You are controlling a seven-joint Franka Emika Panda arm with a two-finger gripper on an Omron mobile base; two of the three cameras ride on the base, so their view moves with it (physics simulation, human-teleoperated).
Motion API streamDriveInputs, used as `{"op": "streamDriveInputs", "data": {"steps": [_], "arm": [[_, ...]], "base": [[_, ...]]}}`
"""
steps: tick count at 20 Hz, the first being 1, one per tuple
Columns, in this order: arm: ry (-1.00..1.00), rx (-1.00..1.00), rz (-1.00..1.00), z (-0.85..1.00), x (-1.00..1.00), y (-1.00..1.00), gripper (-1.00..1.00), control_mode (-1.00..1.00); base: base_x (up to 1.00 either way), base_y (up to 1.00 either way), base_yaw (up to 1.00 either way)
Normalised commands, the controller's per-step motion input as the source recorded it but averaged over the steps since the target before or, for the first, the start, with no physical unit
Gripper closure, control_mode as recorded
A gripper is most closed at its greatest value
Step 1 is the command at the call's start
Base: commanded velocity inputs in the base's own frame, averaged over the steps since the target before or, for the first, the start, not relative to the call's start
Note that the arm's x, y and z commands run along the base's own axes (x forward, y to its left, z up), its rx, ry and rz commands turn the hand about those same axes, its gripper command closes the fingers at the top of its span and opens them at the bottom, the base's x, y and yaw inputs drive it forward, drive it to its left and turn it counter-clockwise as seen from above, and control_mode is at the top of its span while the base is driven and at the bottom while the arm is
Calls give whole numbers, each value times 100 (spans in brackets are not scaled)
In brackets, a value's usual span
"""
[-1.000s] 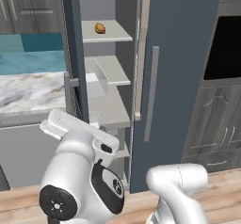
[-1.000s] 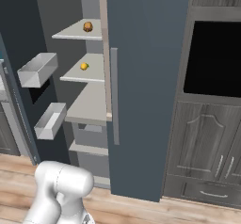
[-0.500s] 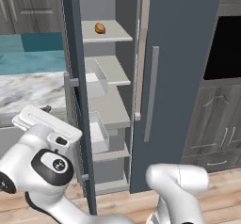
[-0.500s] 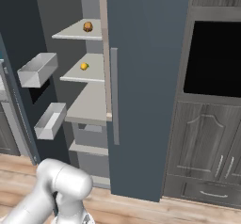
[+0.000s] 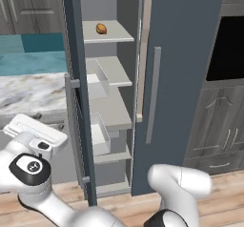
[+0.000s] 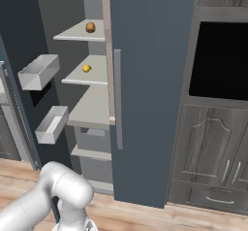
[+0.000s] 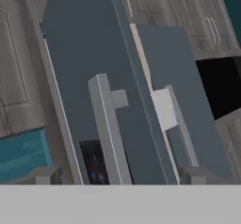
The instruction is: There's a chicken drumstick in the fridge that needs to be moved to the freezer for freezing. Pick up the chicken drumstick from the fridge, place it on any shelf in the freezer, and close the fridge and freezer doors when done.
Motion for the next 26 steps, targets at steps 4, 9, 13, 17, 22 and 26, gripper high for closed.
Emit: {"op": "streamDriveInputs", "data": {"steps": [4,9,13,17,22,26], "arm": [[19,-11,0,-29,28,0,-100,-100],[16,-8,0,-21,14,-4,-100,-100],[22,-6,0,-21,16,-1,-100,-100],[8,-1,0,-4,14,-26,-100,-100],[3,0,0,-8,23,-43,-100,-100],[4,-1,0,-18,24,-25,-100,-100]], "base": [[0,0,0],[0,0,0],[0,0,0],[0,0,0],[0,0,0],[0,0,0]]}}
